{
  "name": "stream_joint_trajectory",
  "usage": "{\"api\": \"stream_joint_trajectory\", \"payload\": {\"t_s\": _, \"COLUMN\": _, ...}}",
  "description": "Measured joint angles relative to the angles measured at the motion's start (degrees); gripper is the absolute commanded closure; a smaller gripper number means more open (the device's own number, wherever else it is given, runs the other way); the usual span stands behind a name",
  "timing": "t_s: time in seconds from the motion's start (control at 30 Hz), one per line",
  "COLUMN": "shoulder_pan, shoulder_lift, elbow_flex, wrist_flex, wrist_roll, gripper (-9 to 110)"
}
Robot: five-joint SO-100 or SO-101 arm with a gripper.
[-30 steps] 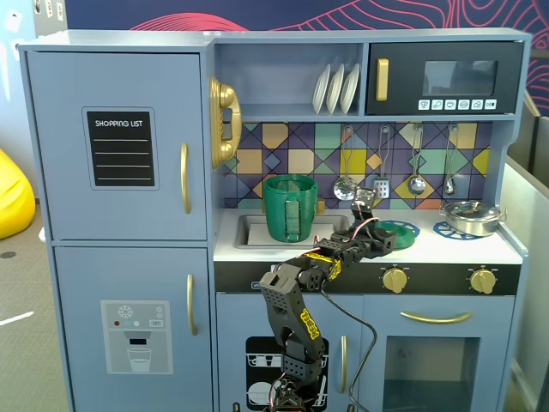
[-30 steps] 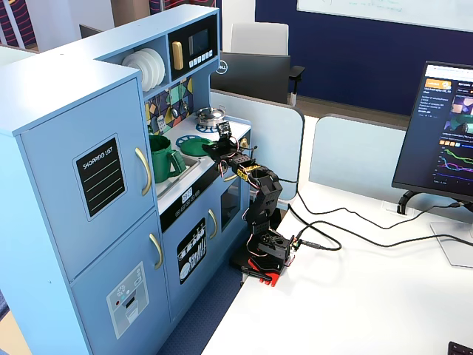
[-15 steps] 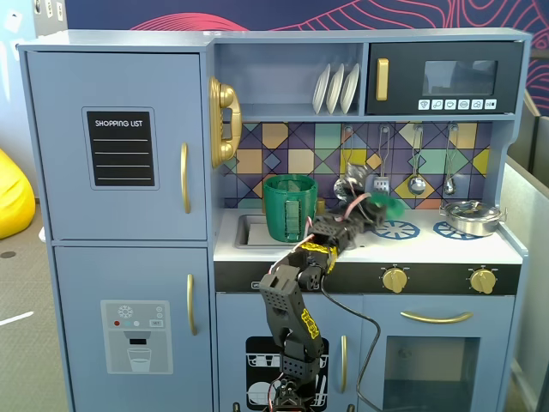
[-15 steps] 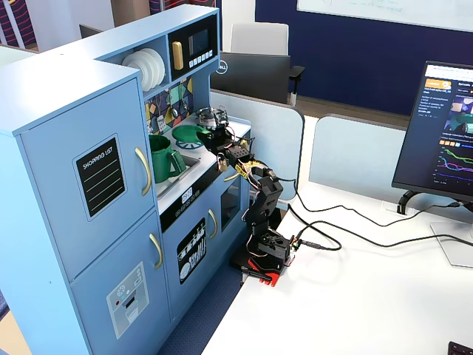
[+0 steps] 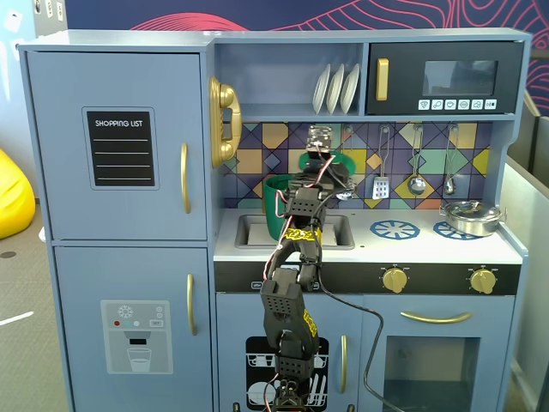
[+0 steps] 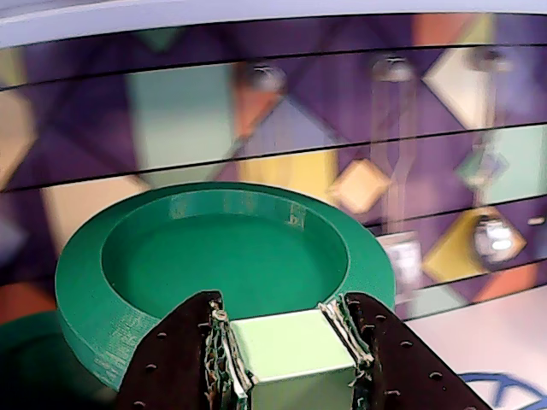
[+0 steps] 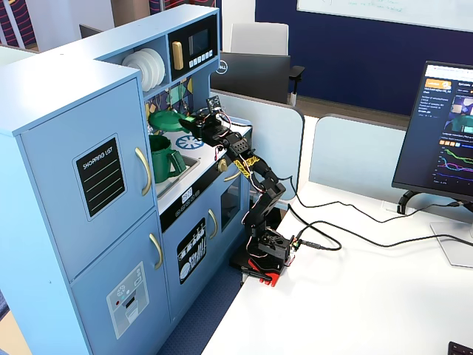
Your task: Pick up the lid from the counter and put it on the green recipient
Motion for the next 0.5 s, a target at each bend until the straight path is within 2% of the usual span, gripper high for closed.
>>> {"api": "stream_joint_trajectory", "payload": {"t_s": 0.5, "shoulder_pan": -9.6, "shoulder_lift": 0.0, "elbow_flex": -0.2, "wrist_flex": 1.4, "wrist_roll": -3.4, "gripper": 102}}
